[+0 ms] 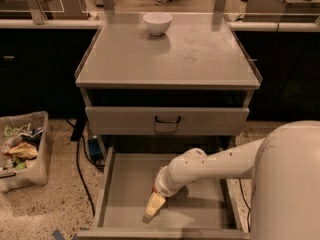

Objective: Pick orange from middle drawer and place on counter

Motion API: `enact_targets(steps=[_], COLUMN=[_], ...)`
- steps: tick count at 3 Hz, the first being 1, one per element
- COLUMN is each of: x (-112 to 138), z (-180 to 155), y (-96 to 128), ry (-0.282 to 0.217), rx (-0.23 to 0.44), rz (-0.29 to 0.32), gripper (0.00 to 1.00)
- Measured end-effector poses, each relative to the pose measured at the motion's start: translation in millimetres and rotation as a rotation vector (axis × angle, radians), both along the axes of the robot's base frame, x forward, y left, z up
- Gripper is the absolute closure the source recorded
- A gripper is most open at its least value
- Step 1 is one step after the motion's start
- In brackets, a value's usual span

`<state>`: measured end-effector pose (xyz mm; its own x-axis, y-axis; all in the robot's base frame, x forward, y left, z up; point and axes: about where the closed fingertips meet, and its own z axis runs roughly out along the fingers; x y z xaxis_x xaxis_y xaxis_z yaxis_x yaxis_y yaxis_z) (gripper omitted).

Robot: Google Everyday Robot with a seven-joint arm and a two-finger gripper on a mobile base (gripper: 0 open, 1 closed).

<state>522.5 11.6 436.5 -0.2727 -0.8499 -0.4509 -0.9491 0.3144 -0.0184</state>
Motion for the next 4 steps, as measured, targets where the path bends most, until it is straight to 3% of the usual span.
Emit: enact_targets(steps=[1, 2, 3, 4], x=[0.1, 9.2, 31.4, 31.4], z=[-0.2, -22.2, -66.4, -66.5], y=[-0.1, -9.1, -12.3, -12.3], ry=[0.0, 0.04, 0.115, 0.115], rx=[0.0, 0.005, 0.029, 0.029], rz=[0.0, -0.048, -0.122, -0.122], gripper=[0.0, 0.0, 0.0, 0.0])
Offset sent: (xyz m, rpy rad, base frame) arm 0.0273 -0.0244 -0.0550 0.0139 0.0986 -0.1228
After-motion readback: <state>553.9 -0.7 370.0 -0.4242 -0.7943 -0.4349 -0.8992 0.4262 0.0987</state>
